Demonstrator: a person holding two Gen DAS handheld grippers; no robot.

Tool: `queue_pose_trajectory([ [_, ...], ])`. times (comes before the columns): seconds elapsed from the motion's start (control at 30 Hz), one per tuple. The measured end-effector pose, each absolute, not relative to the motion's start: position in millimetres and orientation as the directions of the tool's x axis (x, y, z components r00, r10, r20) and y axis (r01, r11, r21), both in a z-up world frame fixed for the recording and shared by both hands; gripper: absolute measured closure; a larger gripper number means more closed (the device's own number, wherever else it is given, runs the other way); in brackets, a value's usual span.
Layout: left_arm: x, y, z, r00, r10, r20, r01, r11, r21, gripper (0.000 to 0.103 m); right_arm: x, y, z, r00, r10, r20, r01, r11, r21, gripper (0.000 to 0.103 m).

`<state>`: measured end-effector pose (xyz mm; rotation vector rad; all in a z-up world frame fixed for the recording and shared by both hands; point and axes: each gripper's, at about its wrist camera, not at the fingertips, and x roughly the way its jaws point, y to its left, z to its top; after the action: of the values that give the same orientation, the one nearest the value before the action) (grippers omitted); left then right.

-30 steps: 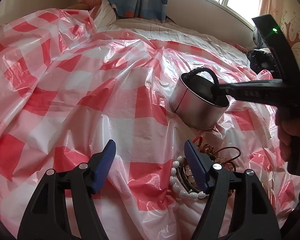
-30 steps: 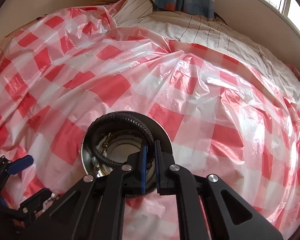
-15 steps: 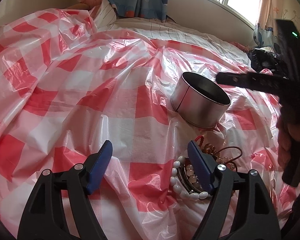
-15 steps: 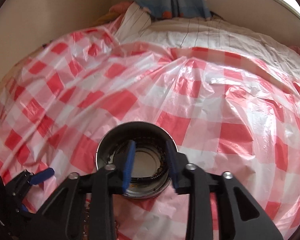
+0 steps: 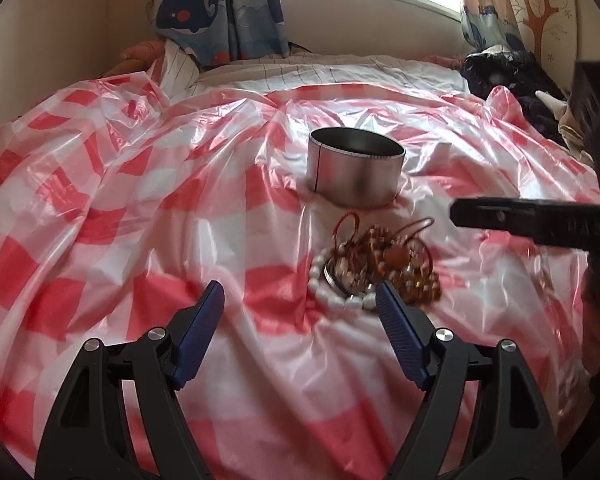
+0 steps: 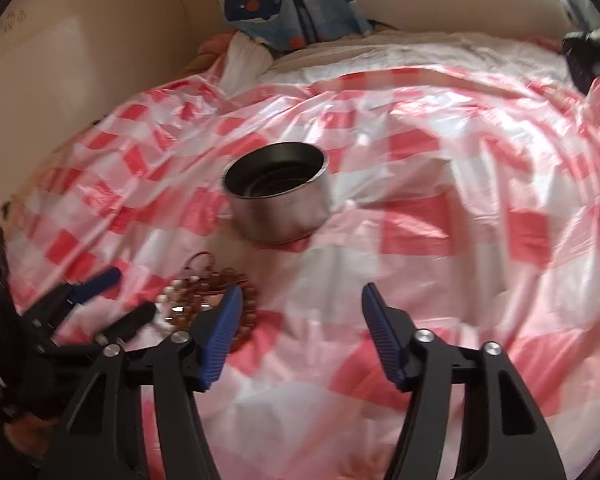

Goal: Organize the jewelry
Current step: 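Grasp the red-cord necklace with orange bead using the right tool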

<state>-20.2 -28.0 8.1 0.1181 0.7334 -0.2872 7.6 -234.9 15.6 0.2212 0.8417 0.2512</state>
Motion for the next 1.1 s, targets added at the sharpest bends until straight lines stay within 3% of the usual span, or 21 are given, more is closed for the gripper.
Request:
queue_pose_trajectory([
  [0.27, -30.7, -10.8, 11.1, 0.717, -0.182, -0.673, 0.257, 0.966, 0.011, 0.028, 31.2, -191.0, 1.6, 0.559, 0.442, -0.702, -0.241, 0.896, 0.372, 0.055],
  [0.3, -31.5, -11.4, 11.5, 0.717, -0.18, -0.673, 0.257, 0.966, 0.016, 0.028, 33.5, -188.9, -0.3, 0.556, 0.446, -0.701, -0.243, 0.894, 0.375, 0.061],
  [0.33, -33.1, -11.5, 11.9, 0.719, -0.178, -0.672, 0.259, 0.966, 0.022, 0.028, 36.5, -187.7, -2.8, 0.55, 0.452, -0.703, -0.244, 0.891, 0.382, 0.084],
  [0.37, -33.7, -12.5, 12.4, 0.72, -0.177, -0.671, 0.26, 0.965, 0.024, 0.027, 39.1, -188.7, -4.4, 0.546, 0.467, -0.696, -0.24, 0.883, 0.404, 0.096],
  [0.43, -34.5, -13.3, 13.7, 0.72, -0.181, -0.67, 0.264, 0.964, 0.024, 0.027, 37.0, -196.7, -0.8, 0.564, 0.493, -0.662, -0.236, 0.865, 0.443, 0.101],
  [0.7, -35.4, -32.5, 30.3, 0.723, -0.236, -0.649, 0.312, 0.95, 0.002, 0.027, 11.8, -242.1, 26.1, 0.673, 0.555, -0.49, -0.229, 0.786, 0.575, 0.101],
  [1.1, -6.9, -75.4, 22.6, 0.666, -0.321, -0.673, 0.382, 0.922, -0.062, 0.028, 16.5, -261.3, 21.1, 0.694, 0.469, -0.546, -0.13, 0.828, 0.546, 0.101],
])
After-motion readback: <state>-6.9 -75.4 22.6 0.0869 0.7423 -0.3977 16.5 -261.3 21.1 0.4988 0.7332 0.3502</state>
